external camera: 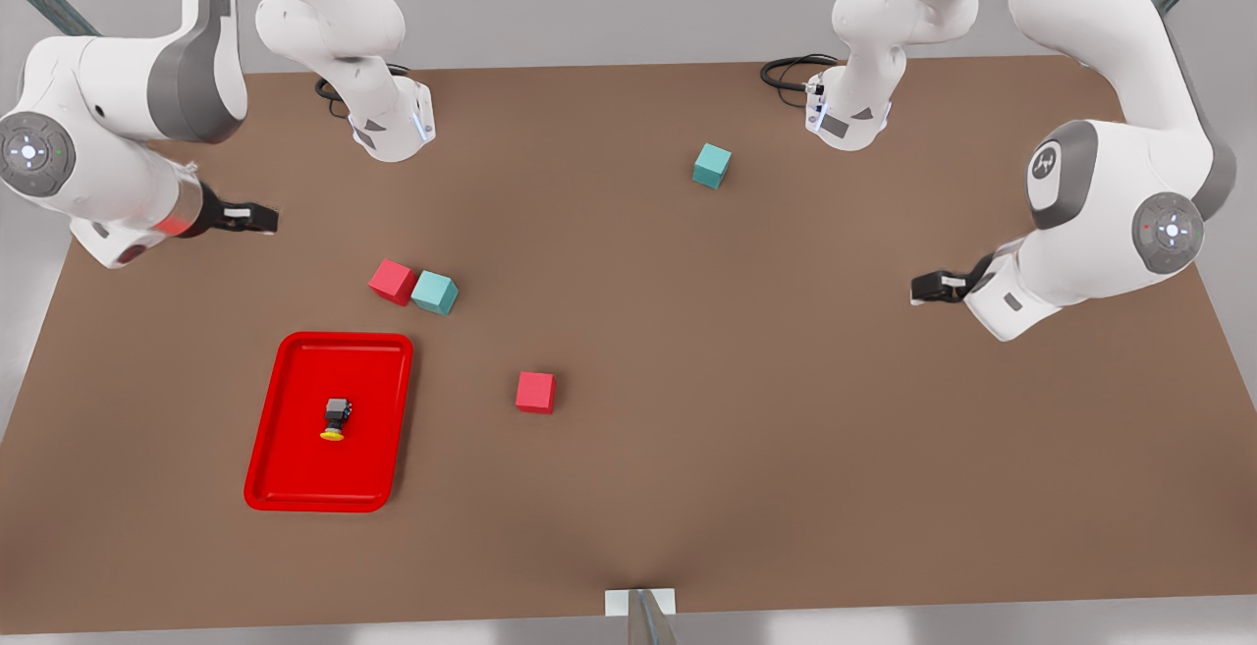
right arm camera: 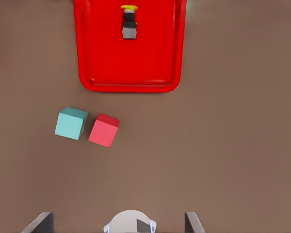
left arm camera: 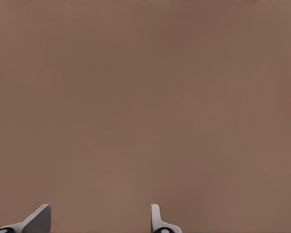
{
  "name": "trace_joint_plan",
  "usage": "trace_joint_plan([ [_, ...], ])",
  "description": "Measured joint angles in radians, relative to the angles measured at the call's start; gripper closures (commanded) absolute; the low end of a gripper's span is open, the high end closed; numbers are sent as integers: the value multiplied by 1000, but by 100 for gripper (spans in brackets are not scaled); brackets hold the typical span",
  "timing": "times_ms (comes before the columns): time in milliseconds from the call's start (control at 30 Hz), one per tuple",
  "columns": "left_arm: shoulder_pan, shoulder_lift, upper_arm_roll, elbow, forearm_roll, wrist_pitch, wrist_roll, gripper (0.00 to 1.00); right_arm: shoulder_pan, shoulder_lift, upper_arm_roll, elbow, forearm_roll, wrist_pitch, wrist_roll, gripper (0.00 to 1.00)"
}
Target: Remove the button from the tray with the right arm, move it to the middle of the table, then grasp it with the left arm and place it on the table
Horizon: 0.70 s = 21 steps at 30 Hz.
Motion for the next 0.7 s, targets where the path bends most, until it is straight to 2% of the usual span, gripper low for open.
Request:
trace_joint_plan([
  [100,-3,-6,-3,16,0,45,-3,0,-19,14,4,15,-3,116,13,0],
  [200,-7,-36,-4,-3,10,37,-8,0,-130,61,105,58,-3,186,21,0],
  [300,-23,51,-11,-10,21,72,-13,0,-147,143,120,73,-5,232,26,0],
  [567,-40,112,-9,53,45,162,-24,0,-180,578,119,78,-10,507,32,0],
  [700,-41,53,-14,55,48,175,-28,0,-179,743,93,143,-9,657,25,0],
])
